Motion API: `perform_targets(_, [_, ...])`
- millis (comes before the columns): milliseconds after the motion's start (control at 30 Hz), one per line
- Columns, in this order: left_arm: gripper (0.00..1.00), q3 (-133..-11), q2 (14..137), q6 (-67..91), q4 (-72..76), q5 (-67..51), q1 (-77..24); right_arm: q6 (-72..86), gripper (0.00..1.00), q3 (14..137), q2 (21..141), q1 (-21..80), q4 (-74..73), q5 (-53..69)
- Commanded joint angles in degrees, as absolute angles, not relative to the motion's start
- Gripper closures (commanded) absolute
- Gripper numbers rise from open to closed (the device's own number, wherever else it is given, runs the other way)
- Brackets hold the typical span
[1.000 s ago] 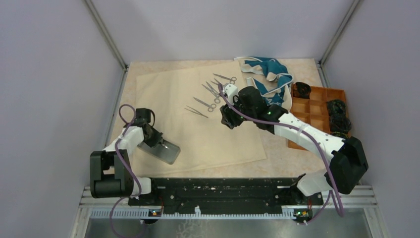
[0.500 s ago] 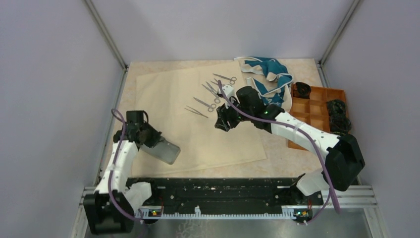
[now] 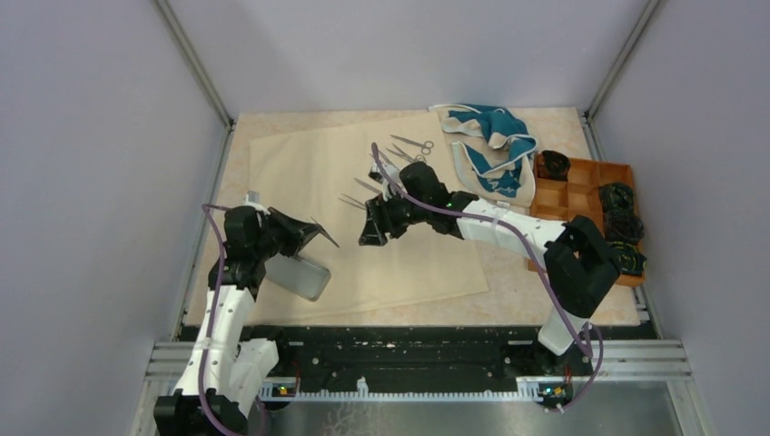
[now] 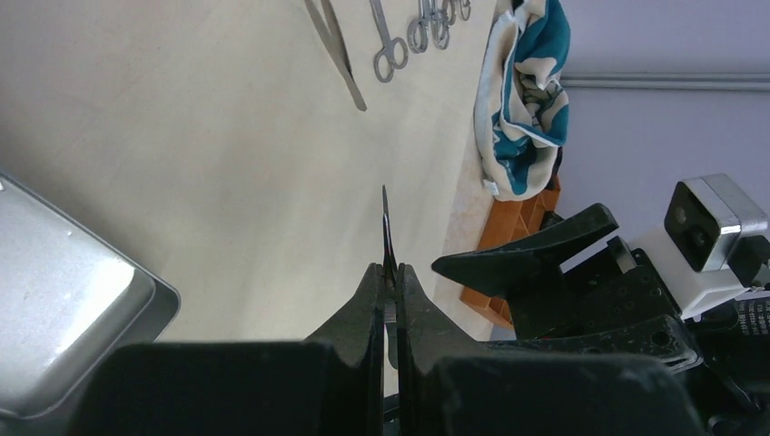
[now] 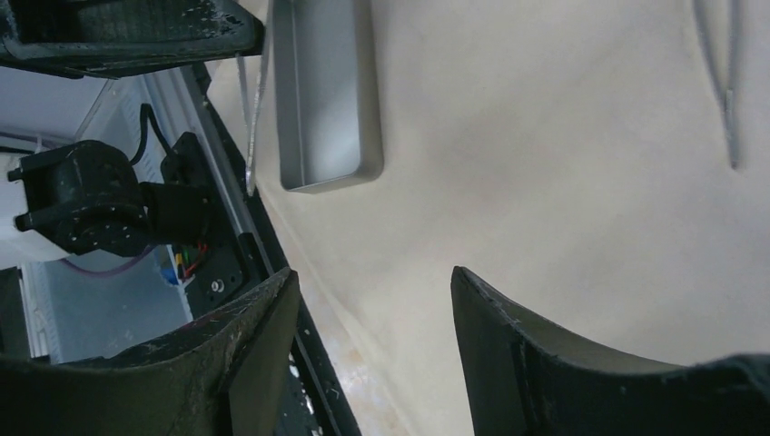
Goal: Open and lay out the surgical kit
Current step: Pick up the medical item from the container, then place the medical item in the surgical kit.
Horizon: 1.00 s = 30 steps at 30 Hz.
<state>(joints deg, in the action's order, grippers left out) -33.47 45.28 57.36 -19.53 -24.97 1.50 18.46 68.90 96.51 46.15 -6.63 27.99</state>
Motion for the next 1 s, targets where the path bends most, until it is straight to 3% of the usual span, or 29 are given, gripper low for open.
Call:
perform_targets(0, [1.00, -34.71, 45.49, 58.25, -14.22, -26.46, 1.11, 18.17, 0.39, 74.79, 99.33, 49.87, -3.17, 27.14])
perform_targets(167, [1.00, -35.08, 47.37, 58.91, -14.79, -26.08, 0.90, 14.53, 0.43, 80.21, 103.33, 53.30, -6.50, 23.15])
perform_targets(433, [1.00, -36.36, 50.01, 58.66, -15.07, -26.68, 0.86, 11.52, 0.60, 88.28, 109.03, 55.53, -10.48, 21.17])
perform_targets(567, [1.00, -37.85, 51.47, 57.66, -15.80, -27.05, 0.80, 11.07, 0.78, 89.61, 110.51, 55.86, -10.95, 20.31])
perform_targets(633, [1.00, -38.44, 51.91, 57.15, -16.32, -27.16, 0.87, 10.50, 0.97, 89.65, 110.59, 55.87, -10.20, 19.98])
perform_targets(733, [1.00, -38.11, 52.09, 57.49, -15.11, -27.67, 0.95, 9.49, 1.00, 89.66, 110.82, 55.90, -9.30, 19.81])
perform_targets(767, [0.94, -38.56, 52.40, 56.97, -16.03, -27.42, 0.93, 9.01, 1.00, 88.92, 110.60, 55.82, -7.86, 19.76])
perform_targets(800, [0.66, -39.83, 52.97, 55.92, -18.25, -26.33, 0.92, 8.46, 1.00, 87.81, 110.21, 55.64, -6.42, 19.37])
perform_targets(867, [0.36, -43.73, 54.01, 52.86, -26.31, -21.26, 0.94, 6.86, 1.00, 85.71, 109.63, 55.07, -4.40, 18.98])
perform_targets(900, [0.24, -45.90, 54.46, 51.24, -29.72, -18.07, 0.96, 5.89, 1.00, 85.12, 109.64, 54.70, -4.13, 18.83])
perform_targets(967, [0.15, -50.37, 55.00, 47.73, -36.65, -11.21, 0.98, 3.50, 1.00, 84.33, 109.89, 53.93, -4.46, 18.55])
